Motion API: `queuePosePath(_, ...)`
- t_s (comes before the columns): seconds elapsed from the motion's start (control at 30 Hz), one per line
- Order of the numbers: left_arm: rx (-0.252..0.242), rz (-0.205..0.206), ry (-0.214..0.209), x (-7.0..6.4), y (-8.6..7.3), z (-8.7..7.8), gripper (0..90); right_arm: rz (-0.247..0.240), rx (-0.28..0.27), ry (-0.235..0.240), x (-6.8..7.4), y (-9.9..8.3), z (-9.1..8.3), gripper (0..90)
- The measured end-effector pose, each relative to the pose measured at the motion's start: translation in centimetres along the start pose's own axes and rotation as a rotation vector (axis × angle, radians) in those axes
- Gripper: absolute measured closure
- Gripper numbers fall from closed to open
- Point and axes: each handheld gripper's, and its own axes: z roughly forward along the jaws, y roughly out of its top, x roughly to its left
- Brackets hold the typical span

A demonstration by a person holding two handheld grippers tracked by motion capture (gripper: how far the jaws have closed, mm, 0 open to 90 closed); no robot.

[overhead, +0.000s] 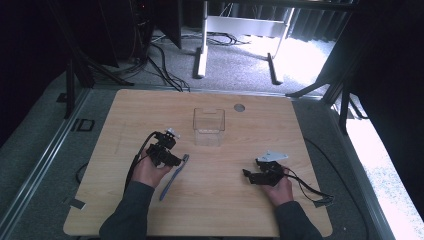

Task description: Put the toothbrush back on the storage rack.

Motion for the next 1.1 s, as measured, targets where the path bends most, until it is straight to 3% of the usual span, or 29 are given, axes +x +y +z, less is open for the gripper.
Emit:
queuePosePath(0.47, 0.040, -0.012, 0.012, -0.1, 0.2, 0.7, 63.1, 0.000, 0.000, 0.000, 0.0, 0.0, 0.0, 27.3)
queuePosePath(1.1, 0.057, -0.028, 0.017, -0.5, 0.5, 1.3, 60.5, -0.001, -0.001, 0.000, 0.0, 0.0, 0.0, 27.3)
